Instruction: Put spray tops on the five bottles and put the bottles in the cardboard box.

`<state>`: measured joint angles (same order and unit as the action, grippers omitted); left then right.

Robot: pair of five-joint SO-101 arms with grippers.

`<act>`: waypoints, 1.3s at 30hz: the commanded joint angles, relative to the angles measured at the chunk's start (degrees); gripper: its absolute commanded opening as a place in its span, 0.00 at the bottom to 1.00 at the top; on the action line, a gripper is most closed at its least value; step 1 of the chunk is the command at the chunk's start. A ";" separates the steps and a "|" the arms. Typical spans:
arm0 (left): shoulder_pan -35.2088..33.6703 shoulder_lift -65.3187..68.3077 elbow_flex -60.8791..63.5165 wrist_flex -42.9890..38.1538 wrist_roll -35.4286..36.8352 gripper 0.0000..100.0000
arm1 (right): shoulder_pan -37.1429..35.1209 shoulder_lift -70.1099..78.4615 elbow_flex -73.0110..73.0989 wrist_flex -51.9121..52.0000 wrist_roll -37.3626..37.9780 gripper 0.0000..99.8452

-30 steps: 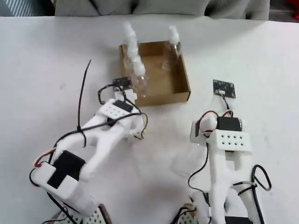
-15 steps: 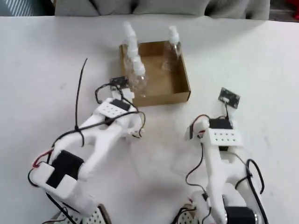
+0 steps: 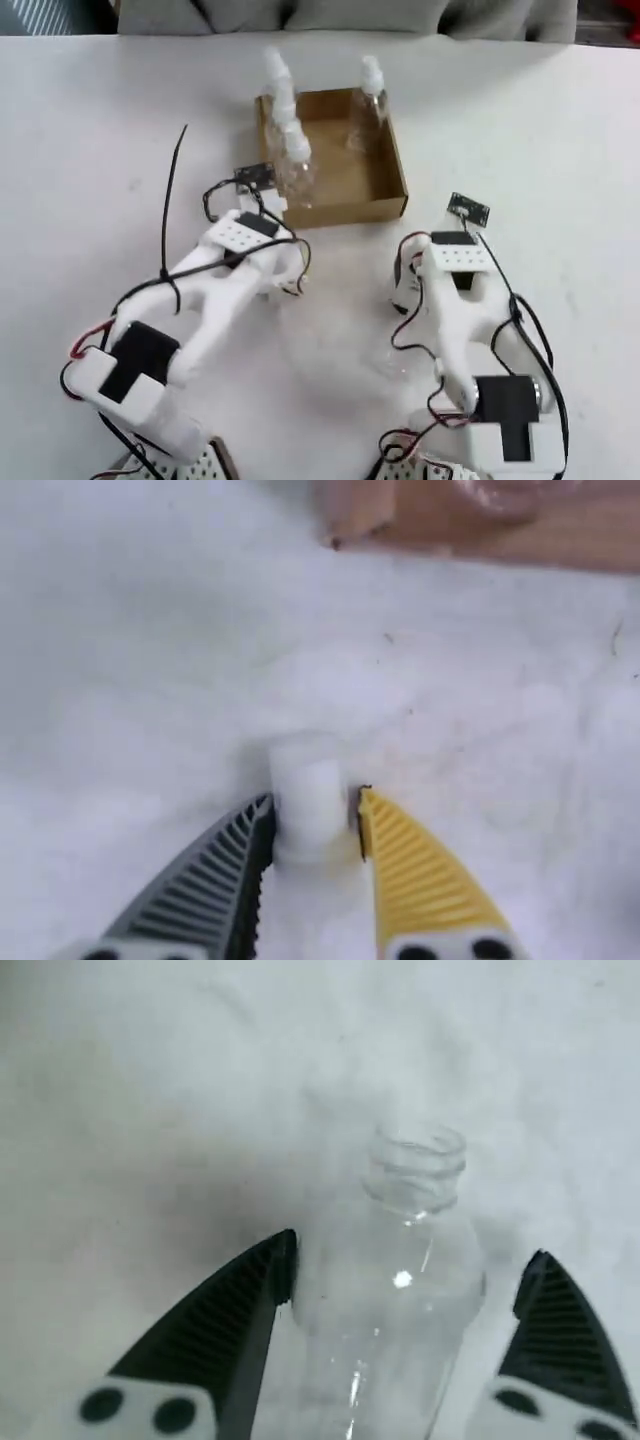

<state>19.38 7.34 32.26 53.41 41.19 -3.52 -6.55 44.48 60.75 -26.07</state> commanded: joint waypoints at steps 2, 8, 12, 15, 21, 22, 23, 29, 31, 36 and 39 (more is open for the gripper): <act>-2.07 0.13 -1.41 0.97 -0.53 0.02 | 2.07 1.10 -4.84 -0.40 7.65 0.05; -2.07 0.13 -1.41 0.97 -0.62 0.02 | 6.81 0.66 -6.68 -0.04 16.88 0.01; -2.07 0.13 -1.41 0.97 -0.62 0.02 | 9.80 -3.47 -8.70 0.57 29.63 0.02; -2.07 0.13 -1.41 0.97 -0.62 0.02 | 9.98 -10.68 -8.88 2.42 33.23 0.02; -2.07 0.13 -1.41 0.97 -0.62 0.02 | 5.32 -30.55 -6.15 7.78 37.89 0.02; -2.07 0.13 -1.41 0.97 -0.62 0.02 | 3.91 -33.27 -4.22 7.78 37.71 0.02; -2.07 0.13 -1.41 0.97 -0.62 0.02 | 2.77 -35.91 -1.76 7.25 37.71 0.02; -2.07 0.13 -1.41 1.14 -3.87 0.02 | 0.92 -50.42 13.71 -5.05 38.15 0.02; -2.07 0.13 -1.41 1.23 -4.04 0.02 | 0.92 -55.08 14.59 -7.25 38.15 0.02; -2.07 0.04 -1.41 1.32 -4.22 0.02 | 0.66 -64.40 14.95 -14.20 37.71 0.02; -2.07 0.04 -1.41 1.32 -4.22 0.02 | 0.92 -67.38 19.69 -23.78 37.71 0.02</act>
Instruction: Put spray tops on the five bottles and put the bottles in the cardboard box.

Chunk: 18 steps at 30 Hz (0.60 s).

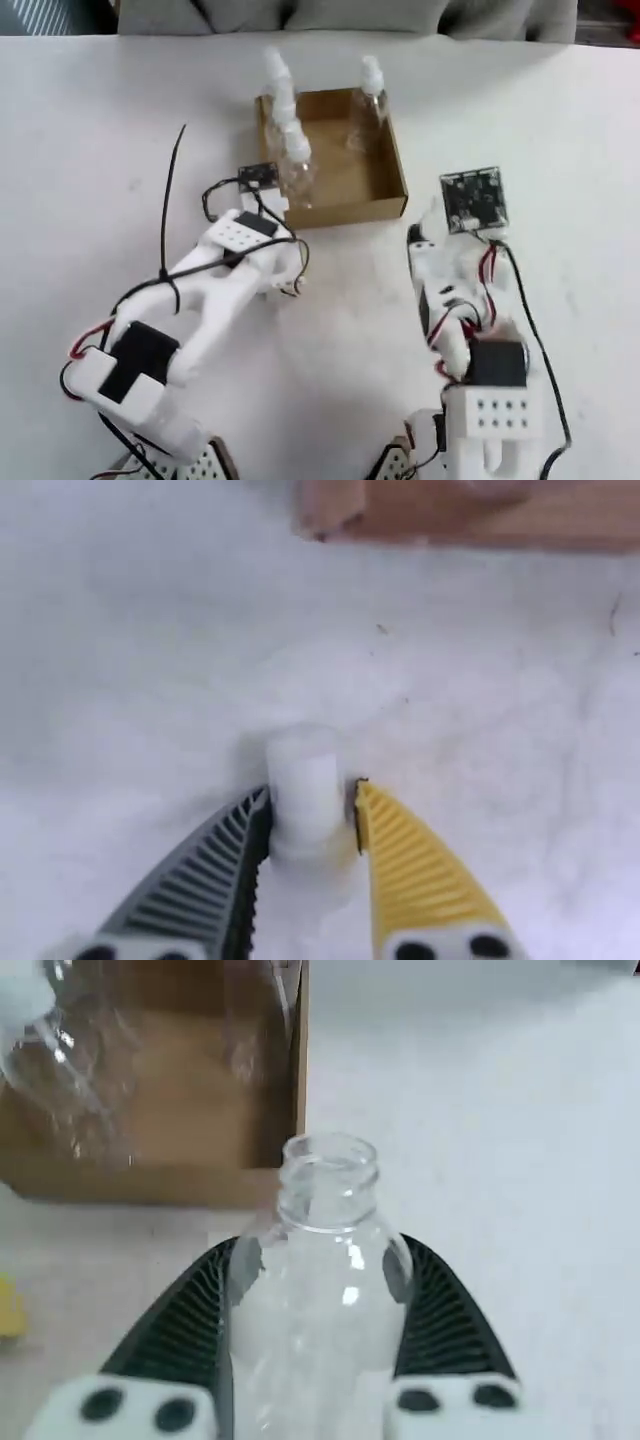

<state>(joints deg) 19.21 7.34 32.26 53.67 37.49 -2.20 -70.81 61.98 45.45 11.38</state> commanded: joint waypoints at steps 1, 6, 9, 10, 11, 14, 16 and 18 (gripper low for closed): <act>-1.89 0.04 -1.41 1.05 -0.53 0.02 | -0.40 -4.18 4.48 -11.47 0.26 0.02; -1.89 -0.04 -1.41 1.05 -0.62 0.02 | -0.84 -7.60 15.91 -26.33 0.26 0.02; -1.89 -0.31 -1.41 1.05 -1.93 0.02 | -0.84 -9.19 22.24 -37.67 0.18 0.02; -1.89 -1.19 -1.23 1.05 -2.90 0.02 | -0.84 -9.45 23.56 -41.19 0.18 0.02; -1.89 -2.33 -0.44 1.05 -3.69 0.02 | -0.92 -9.36 24.18 -43.91 0.18 0.02; -1.89 -7.69 2.90 0.44 -4.57 0.02 | -3.30 -8.75 24.18 -46.73 -1.32 0.02; -2.07 -11.65 5.45 -1.23 -4.57 0.02 | -5.93 -8.66 24.09 -46.73 -4.66 0.02; -3.12 -15.60 7.65 -3.16 -4.66 0.02 | -8.22 -9.01 24.26 -46.37 -7.74 0.02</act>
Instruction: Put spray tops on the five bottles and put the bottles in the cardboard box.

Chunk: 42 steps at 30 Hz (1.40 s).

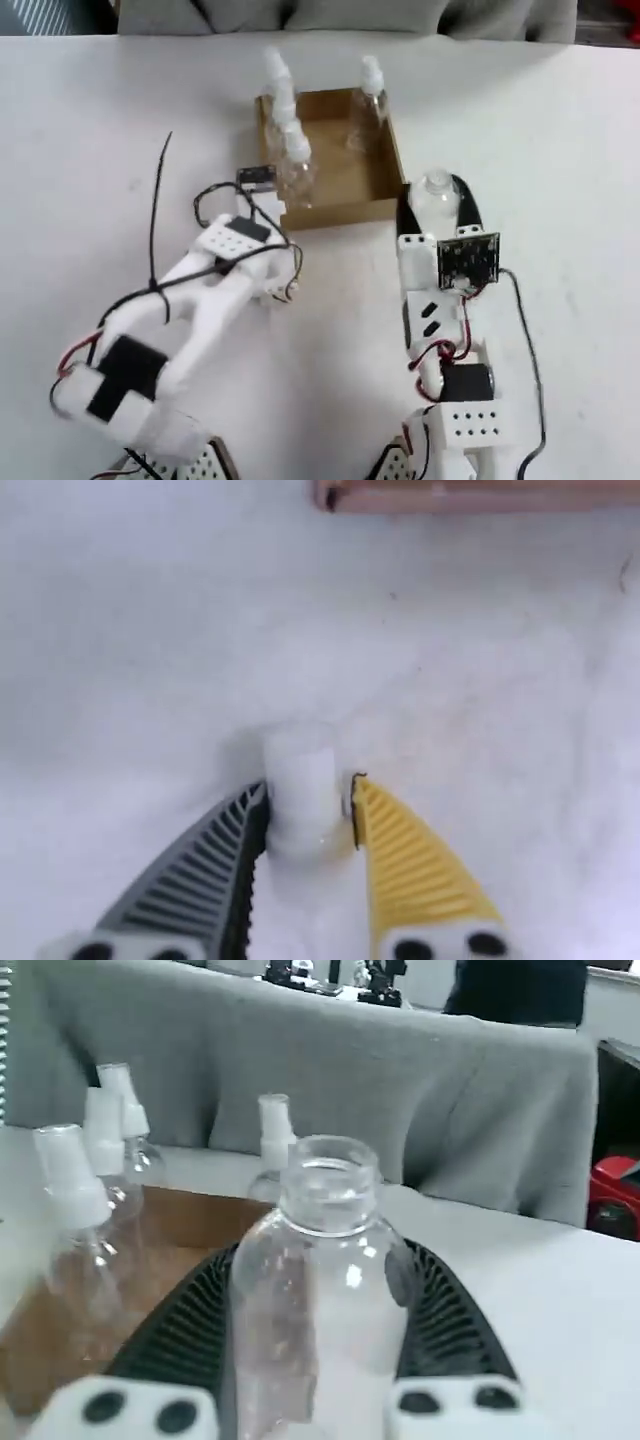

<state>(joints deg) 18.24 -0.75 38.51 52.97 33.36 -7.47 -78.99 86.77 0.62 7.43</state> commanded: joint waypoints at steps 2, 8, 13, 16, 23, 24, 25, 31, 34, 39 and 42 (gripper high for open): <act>-3.30 -11.74 2.73 -3.16 -0.53 0.02 | -4.62 -0.84 -0.18 -1.36 -5.63 0.02; -5.05 -25.45 2.73 0.00 -6.07 0.02 | -5.49 -0.92 0.62 6.81 -9.32 0.02; -4.53 -38.73 0.44 -1.67 -17.76 0.02 | -8.40 -0.92 1.05 11.47 -9.93 0.02; -4.53 -44.97 -4.22 -3.78 -18.11 0.02 | -11.47 -1.01 1.05 13.58 -9.85 0.02; -3.91 -45.93 -18.29 -11.60 -26.90 0.02 | -19.30 -1.19 1.05 19.74 -9.58 0.02; -3.30 -45.14 -19.87 -12.92 -26.90 0.02 | -20.44 -1.71 1.05 20.79 -9.58 0.02; -2.86 -44.26 -21.36 -13.89 -26.99 0.02 | -21.49 -2.68 1.05 21.93 -9.58 0.02; 2.59 -39.96 -30.77 -14.77 -27.34 0.02 | -23.60 -14.73 2.37 30.29 -9.41 0.02; 7.08 -38.73 -34.37 -12.75 -27.34 0.02 | -23.60 -22.81 6.15 31.96 -6.33 0.02; 13.58 -38.20 -35.96 -4.84 -27.08 0.02 | -23.60 -23.16 7.47 31.52 -5.54 0.02; 13.93 -38.29 -35.08 -4.66 -26.90 0.02 | -23.60 -24.04 7.56 31.52 -5.54 0.02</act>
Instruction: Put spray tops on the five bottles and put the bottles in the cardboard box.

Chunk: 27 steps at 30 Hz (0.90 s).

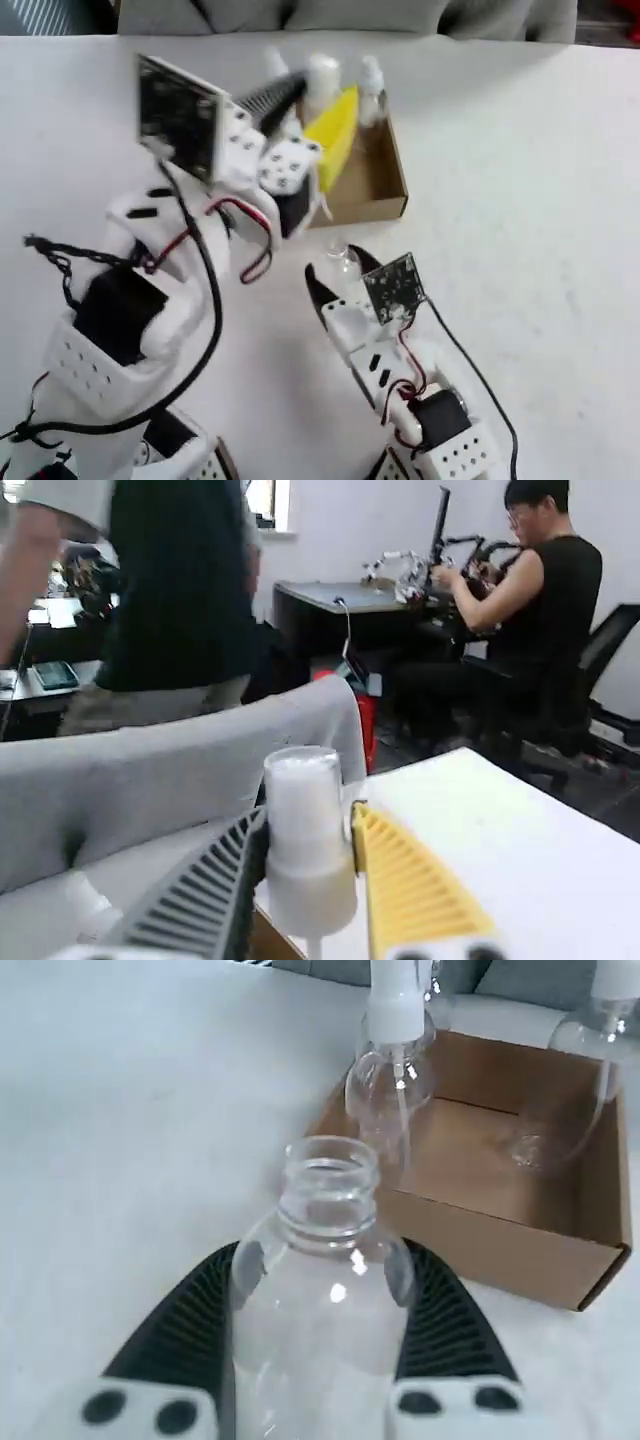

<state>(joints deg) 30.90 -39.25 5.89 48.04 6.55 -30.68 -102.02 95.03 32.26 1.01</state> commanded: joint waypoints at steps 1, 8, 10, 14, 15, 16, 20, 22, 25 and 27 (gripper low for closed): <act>1.27 0.13 -1.76 0.18 -0.09 0.02 | -0.40 -1.10 -0.70 -0.04 0.97 0.02; 1.63 0.13 3.25 -2.55 -0.09 0.02 | -0.40 -1.19 -0.70 0.04 1.32 0.02; 1.54 0.13 4.75 -4.13 -0.09 0.02 | -0.40 -1.19 -0.70 -0.04 1.32 0.02; 1.54 0.13 7.65 -6.15 -0.09 0.02 | -0.31 -1.19 -0.70 -0.04 1.32 0.02; 1.54 0.13 8.44 -6.95 -0.09 0.02 | -0.31 -1.19 -0.70 -0.04 1.32 0.02; 1.54 0.13 9.23 -7.65 -0.09 0.02 | -0.31 -1.19 -0.70 -0.04 1.32 0.02; 1.19 0.13 12.13 -9.67 -0.09 0.02 | -0.31 -1.19 -0.70 -0.04 1.32 0.02; 1.10 0.13 13.54 -9.85 -0.09 0.02 | -0.31 -1.19 -0.70 -0.04 1.32 0.02; 1.10 0.04 15.30 -9.93 -0.09 0.02 | -0.31 -1.19 -0.70 -0.04 1.32 0.02; 1.10 0.04 16.18 -9.93 -0.09 0.02 | -0.22 -1.19 -0.70 -0.04 1.32 0.02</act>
<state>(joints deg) 31.78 -39.08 21.98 39.69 6.46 -30.59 -102.55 95.03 32.26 1.71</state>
